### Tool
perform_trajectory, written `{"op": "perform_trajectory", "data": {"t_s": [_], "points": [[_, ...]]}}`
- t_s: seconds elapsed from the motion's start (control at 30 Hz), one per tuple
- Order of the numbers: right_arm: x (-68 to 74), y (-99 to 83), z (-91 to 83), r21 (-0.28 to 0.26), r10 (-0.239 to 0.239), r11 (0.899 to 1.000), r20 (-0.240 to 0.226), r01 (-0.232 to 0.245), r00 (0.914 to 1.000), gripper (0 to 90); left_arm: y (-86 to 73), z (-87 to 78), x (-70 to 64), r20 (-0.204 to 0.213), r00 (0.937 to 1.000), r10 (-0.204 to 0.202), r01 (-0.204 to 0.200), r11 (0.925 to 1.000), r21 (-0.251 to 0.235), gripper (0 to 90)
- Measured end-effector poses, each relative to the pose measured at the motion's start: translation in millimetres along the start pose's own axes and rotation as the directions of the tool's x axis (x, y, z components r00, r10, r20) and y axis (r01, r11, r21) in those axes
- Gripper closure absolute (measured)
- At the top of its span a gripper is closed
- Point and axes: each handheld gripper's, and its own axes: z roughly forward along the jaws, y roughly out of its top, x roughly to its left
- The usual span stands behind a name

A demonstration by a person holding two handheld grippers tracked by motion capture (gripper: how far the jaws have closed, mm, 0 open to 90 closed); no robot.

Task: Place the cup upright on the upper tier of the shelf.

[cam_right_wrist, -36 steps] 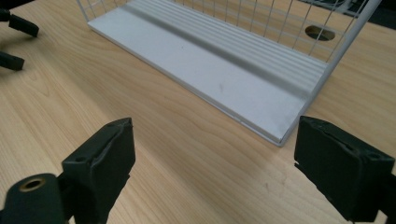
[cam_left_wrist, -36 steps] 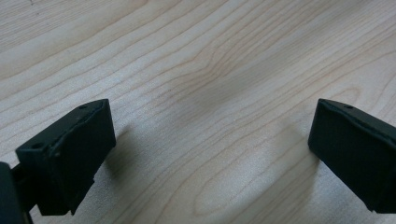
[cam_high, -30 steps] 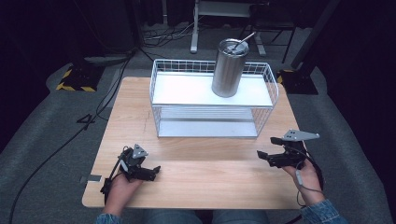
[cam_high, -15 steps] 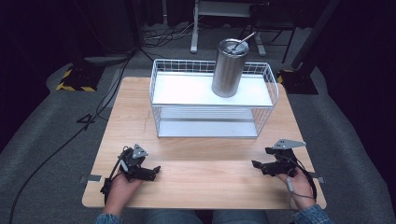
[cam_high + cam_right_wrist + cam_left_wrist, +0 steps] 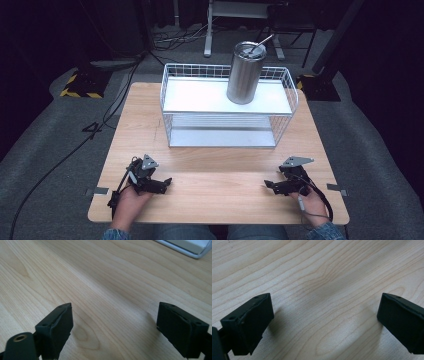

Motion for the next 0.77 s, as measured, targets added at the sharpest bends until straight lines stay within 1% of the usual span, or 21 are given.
{"op": "perform_trajectory", "data": {"t_s": [0.1, 0.13, 0.23, 0.27, 0.3, 0.33, 0.37, 0.4, 0.6, 0.63, 0.67, 0.73, 0.77], "points": [[1.5, -1.3, 1.1, -0.007, -0.01, 1.0, 0.008, 0.01, 0.9999, 13.3, 0.0, 0.0, 0.1, 0.0, 1.0, 0.001, -0.001, 1.0, 0.0, 1.2], [3.0, -2.1, 1.8, -0.01, -0.021, 1.0, 0.018, 0.022, 0.9996, 12.7, 0.0, 0.0, 0.0, 0.0, 1.0, 0.001, -0.001, 1.0, 0.0, 1.2], [4.3, -3.1, 2.8, -0.018, -0.024, 1.0, 0.025, 0.024, 0.9994, 10.3, 0.0, -0.1, 0.1, -0.002, 1.0, 0.002, -0.002, 1.0, 0.0, 1.2], [5.0, -4.8, 4.1, -0.035, -0.025, 0.999, 0.026, 0.026, 0.9993, 7.9, 0.0, 0.0, 0.0, 0.0, 1.0, 0.001, -0.001, 1.0, 0.0, 1.2], [5.0, -4.8, 4.1, -0.035, -0.025, 0.999, 0.026, 0.026, 0.9993, 7.9, 0.0, 0.0, 0.0, 0.0, 1.0, 0.001, -0.001, 1.0, 0.0, 1.2], [5.2, -7.2, 5.9, -0.06, -0.023, 0.998, 0.028, 0.024, 0.9993, 5.0, -0.1, 0.1, -0.3, 0.002, 1.0, -0.005, 0.005, 1.0, 0.0, 1.2], [5.5, -8.5, 6.8, -0.073, -0.019, 0.997, 0.029, 0.021, 0.9994, 3.4, 0.0, 0.0, 0.1, -0.001, 1.0, 0.002, -0.002, 1.0, 0.0, 1.2], [5.4, -9.7, 7.7, -0.084, -0.02, 0.996, 0.029, 0.022, 0.9994, 2.7, -0.1, 0.0, -0.2, 0.001, 1.0, -0.003, 0.003, 1.0, 0.0, 1.2], [6.0, -9.7, 7.8, -0.079, -0.009, 0.997, 0.039, 0.012, 0.9992, 1.2, 0.0, -0.1, 0.0, -0.001, 1.0, 0.001, -0.001, 1.0, 0.001, 1.2], [6.2, -9.7, 7.8, -0.078, -0.005, 0.997, 0.043, 0.008, 0.9991, 1.0, -0.2, 0.1, -0.6, 0.002, 1.0, -0.008, 0.008, 1.0, 0.001, 1.2], [6.2, -9.8, 7.9, -0.077, -0.005, 0.997, 0.044, 0.008, 0.999, 0.9, 0.0, 0.0, -0.2, 0.0, 1.0, -0.003, 0.003, 1.0, 0.0, 1.2], [6.1, -9.8, 7.9, -0.078, -0.004, 0.997, 0.043, 0.008, 0.9991, 0.9, -0.1, 0.1, -0.3, 0.002, 1.0, -0.005, 0.005, 1.0, 0.0, 1.2], [6.2, -9.7, 7.9, -0.077, -0.003, 0.997, 0.044, 0.007, 0.999, 0.7, 0.1, -0.1, 0.1, -0.001, 1.0, 0.002, -0.002, 1.0, 0.001, 1.2]]}}
